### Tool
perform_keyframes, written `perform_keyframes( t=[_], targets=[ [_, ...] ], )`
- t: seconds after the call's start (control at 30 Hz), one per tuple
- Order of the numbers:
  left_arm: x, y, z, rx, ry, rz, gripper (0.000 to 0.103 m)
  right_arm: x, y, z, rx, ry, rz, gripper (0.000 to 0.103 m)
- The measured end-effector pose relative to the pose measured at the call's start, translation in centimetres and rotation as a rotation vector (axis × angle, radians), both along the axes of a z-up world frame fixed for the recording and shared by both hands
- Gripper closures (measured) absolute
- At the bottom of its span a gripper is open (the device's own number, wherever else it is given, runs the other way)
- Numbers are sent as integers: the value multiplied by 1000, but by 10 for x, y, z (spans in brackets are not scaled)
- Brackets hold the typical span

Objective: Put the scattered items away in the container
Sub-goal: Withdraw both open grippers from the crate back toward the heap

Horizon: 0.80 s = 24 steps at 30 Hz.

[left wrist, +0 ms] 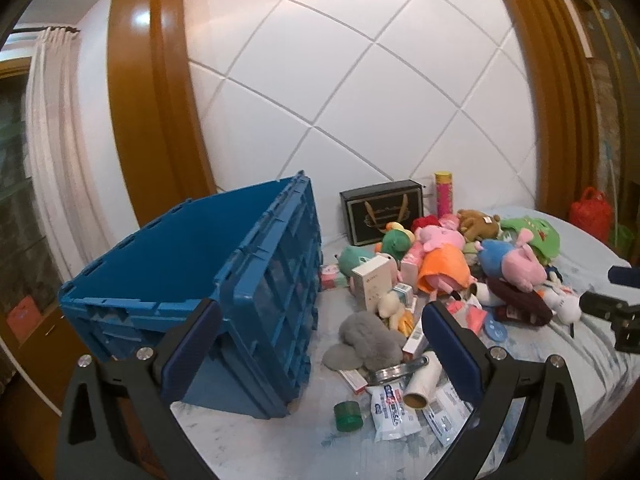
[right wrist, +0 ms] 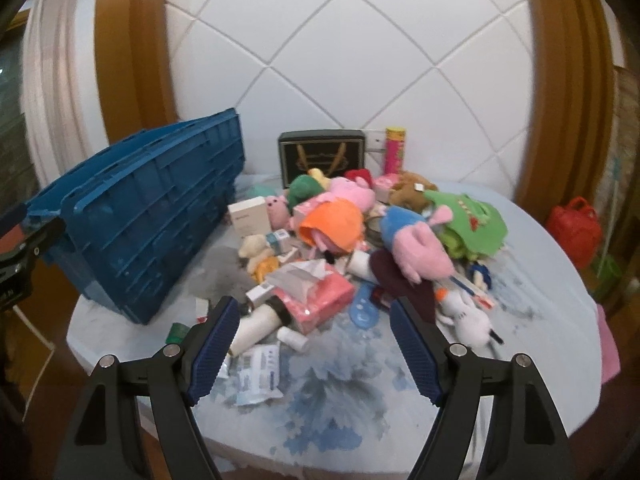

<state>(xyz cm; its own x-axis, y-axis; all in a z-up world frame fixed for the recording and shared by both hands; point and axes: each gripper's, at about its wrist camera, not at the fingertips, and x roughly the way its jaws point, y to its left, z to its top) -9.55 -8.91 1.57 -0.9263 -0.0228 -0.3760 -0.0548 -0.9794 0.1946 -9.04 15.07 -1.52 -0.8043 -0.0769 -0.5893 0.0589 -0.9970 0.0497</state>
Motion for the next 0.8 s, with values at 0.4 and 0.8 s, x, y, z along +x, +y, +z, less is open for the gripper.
perform_keyframes(
  t=[0.4, 0.8],
  targets=[
    [-5, 17, -14, -23, -21, -58, 1, 27, 47, -17, -8, -21, -133, 25],
    [-42, 72, -56, -16, -97, -96, 1, 7, 131, -34, 28, -57, -187, 25]
  ],
)
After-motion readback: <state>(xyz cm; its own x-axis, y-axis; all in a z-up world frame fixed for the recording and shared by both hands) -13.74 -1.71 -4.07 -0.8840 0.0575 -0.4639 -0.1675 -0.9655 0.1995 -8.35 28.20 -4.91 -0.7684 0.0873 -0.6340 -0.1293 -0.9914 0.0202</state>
